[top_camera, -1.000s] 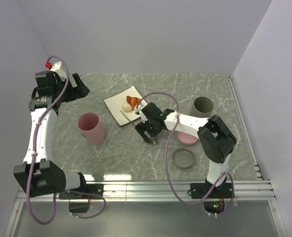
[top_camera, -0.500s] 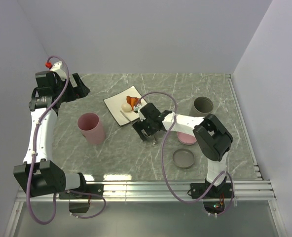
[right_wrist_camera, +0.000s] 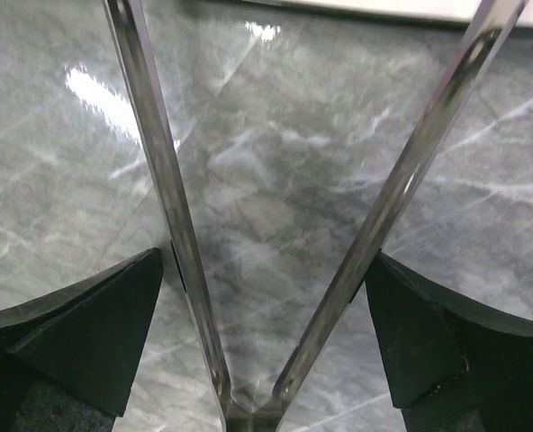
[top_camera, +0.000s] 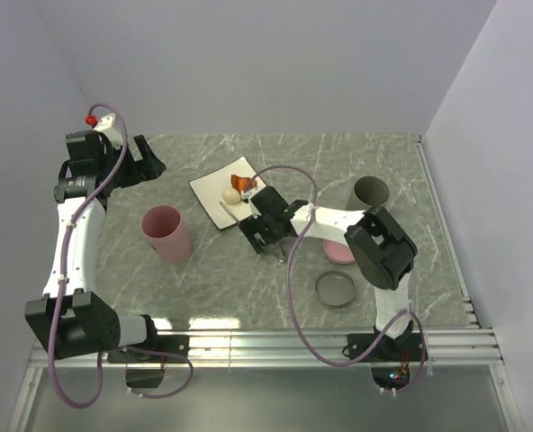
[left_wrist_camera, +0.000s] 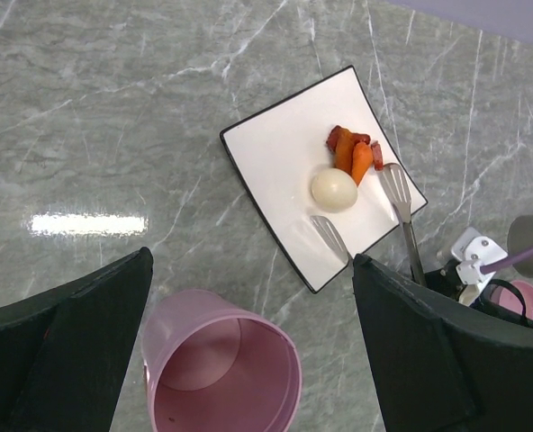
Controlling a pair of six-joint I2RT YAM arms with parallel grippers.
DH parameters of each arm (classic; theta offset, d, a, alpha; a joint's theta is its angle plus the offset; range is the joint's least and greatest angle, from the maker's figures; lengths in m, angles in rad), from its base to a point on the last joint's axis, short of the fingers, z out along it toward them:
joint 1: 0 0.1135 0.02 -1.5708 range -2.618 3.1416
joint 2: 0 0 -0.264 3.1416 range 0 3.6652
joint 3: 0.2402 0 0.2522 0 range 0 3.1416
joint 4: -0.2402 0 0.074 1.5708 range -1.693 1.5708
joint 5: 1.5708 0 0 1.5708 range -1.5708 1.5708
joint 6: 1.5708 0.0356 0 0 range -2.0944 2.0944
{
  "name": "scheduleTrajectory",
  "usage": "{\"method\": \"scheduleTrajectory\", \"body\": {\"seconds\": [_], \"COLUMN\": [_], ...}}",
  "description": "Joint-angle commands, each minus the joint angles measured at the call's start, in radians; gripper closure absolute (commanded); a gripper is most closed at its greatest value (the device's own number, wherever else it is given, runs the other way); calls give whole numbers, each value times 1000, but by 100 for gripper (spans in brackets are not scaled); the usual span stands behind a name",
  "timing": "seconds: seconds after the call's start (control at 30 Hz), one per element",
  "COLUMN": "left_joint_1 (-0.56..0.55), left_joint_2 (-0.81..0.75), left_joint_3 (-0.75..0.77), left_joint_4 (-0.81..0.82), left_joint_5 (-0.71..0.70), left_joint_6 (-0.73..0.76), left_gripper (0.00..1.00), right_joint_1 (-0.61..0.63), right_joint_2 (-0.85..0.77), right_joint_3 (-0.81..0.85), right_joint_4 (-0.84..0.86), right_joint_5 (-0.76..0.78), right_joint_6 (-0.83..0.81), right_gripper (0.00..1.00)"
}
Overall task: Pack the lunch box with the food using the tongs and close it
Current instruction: Pick up the clamp from the plate.
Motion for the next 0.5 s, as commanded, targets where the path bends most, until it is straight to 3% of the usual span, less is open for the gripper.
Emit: {"method": "scheduleTrajectory", "body": {"seconds": [0.0,0.47], "left_joint_1": [1,1], "left_joint_2": [-8,-19], "left_joint_3": [-7,-18], "left_joint_4": [29,29], "left_joint_5": [34,60], "left_joint_6": [31,37], "left_gripper": [1,1], "right_joint_1": [7,9], "right_joint_2": [36,-4], "right_joint_3": [31,0], "right_joint_4": [20,38], "right_joint_5": [21,20], "right_joint_6": [7,0], "right_gripper": [1,7]}}
